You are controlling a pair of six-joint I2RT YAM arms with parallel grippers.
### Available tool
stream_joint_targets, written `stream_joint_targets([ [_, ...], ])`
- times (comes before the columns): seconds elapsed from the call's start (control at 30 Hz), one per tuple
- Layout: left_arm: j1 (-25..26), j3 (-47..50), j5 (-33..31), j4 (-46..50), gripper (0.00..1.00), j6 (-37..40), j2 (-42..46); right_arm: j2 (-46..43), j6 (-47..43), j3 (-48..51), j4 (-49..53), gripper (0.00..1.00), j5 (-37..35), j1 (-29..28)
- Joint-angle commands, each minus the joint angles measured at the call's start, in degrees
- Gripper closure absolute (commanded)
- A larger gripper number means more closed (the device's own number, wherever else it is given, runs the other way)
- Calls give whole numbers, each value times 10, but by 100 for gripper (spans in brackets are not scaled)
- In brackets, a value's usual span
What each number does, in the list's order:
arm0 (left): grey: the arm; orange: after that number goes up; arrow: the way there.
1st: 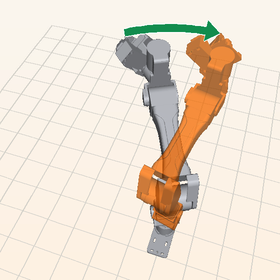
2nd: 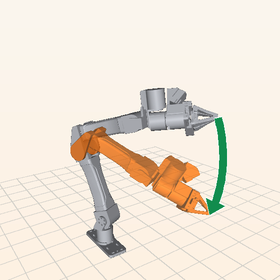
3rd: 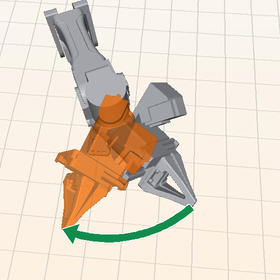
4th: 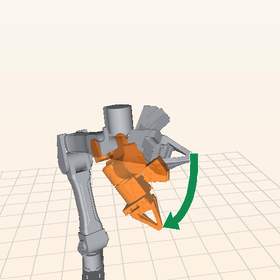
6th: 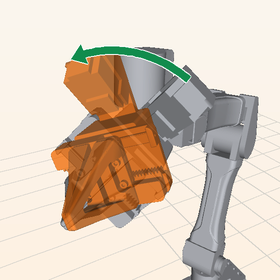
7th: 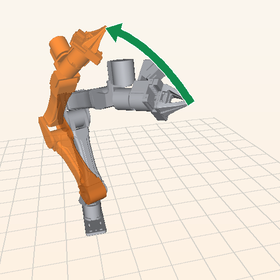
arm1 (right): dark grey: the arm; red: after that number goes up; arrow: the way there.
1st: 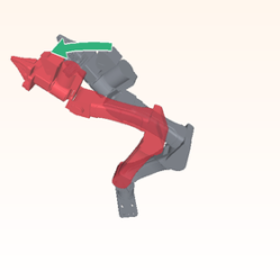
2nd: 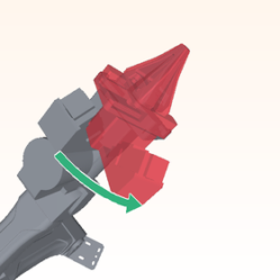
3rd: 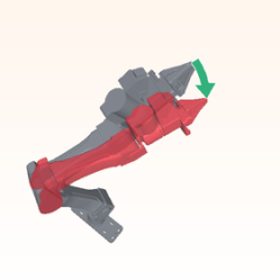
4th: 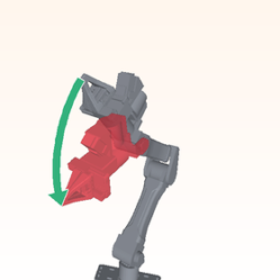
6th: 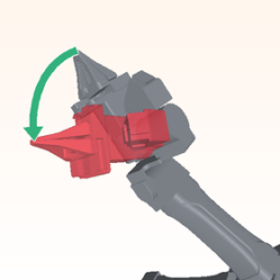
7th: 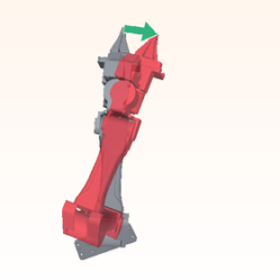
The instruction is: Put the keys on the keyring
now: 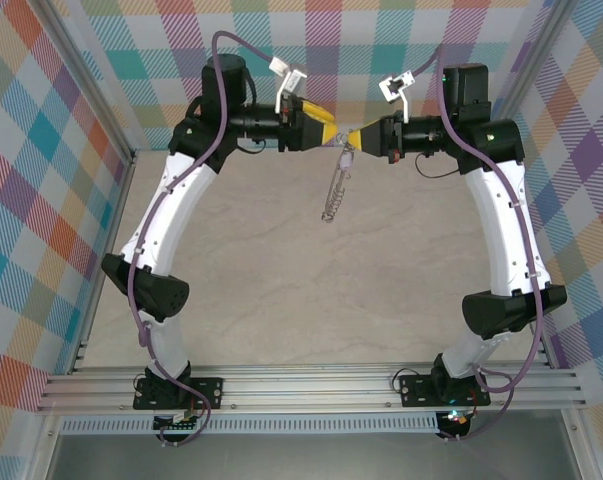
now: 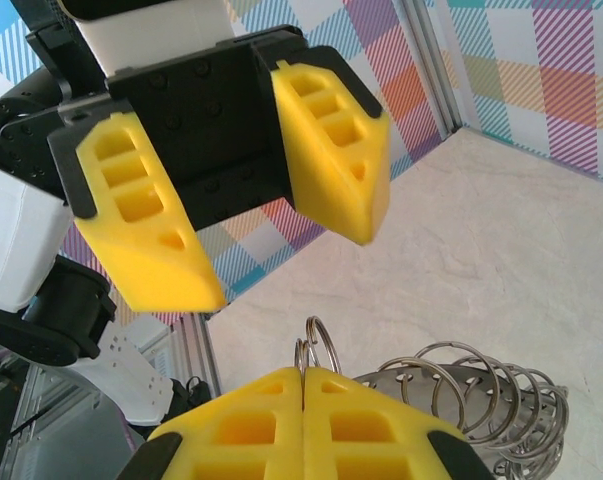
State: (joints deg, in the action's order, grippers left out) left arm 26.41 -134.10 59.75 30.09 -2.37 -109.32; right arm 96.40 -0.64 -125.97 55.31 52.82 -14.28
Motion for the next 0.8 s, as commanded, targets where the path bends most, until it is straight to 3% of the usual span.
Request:
stream_joint_targets([
  [0.0, 0, -28, 38, -2, 55, -25, 17, -1, 3, 4, -17, 100, 27, 0],
  [0.17, 3, -28, 49, -6, 64, -38, 13, -2, 9, 10, -23, 100, 36, 0],
  [0.77, 17, -27, 25, 4, 59, -33, -2, -18, 28, 25, -49, 100, 43, 0],
])
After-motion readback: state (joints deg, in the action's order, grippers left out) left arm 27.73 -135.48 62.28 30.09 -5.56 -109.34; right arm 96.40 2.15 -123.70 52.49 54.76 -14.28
